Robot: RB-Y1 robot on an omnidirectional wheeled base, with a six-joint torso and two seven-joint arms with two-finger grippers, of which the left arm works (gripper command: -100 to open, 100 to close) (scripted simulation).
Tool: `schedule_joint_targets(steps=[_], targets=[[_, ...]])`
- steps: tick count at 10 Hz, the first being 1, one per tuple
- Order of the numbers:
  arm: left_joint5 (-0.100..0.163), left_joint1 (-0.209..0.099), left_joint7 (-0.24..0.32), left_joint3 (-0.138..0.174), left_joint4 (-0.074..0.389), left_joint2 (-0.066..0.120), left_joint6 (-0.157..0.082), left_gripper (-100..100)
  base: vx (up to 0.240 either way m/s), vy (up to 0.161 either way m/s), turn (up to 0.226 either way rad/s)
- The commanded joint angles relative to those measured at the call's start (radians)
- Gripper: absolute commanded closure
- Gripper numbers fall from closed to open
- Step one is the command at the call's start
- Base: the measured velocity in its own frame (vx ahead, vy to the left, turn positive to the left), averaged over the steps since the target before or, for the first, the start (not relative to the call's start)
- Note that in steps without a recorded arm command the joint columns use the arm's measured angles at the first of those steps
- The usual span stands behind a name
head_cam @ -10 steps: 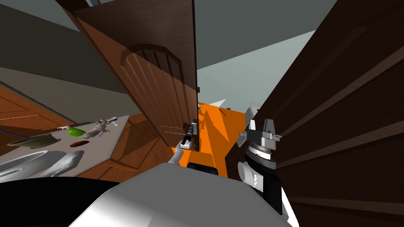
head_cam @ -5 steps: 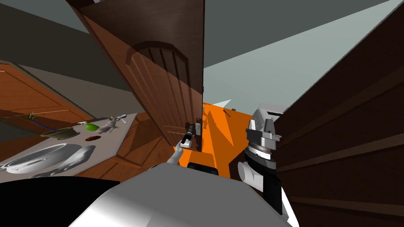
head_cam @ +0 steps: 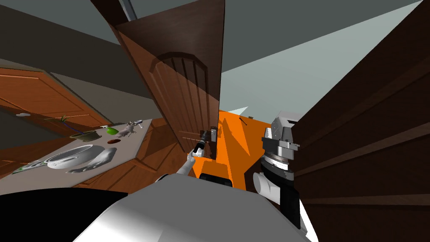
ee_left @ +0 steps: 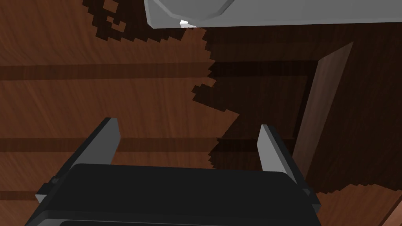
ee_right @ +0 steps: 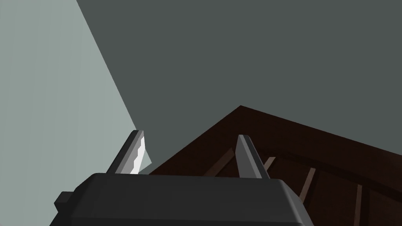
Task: Push the door open
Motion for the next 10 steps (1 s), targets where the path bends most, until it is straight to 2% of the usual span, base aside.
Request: schedule_joint_targets(steps=[1, 5, 10], targets=[[0.03, -0.004, -0.022, -0.019, 0.005, 0.001, -0.003, -100, -0.097, 0.018, 0.054], [0.109, -0.015, -0.075, -0.069, 0.015, -0.001, -0.007, -100, -0.093, 0.001, 0.062], [0.199, -0.027, -0.136, -0.126, 0.026, -0.022, -0.01, -100, -0.088, -0.008, 0.056]])
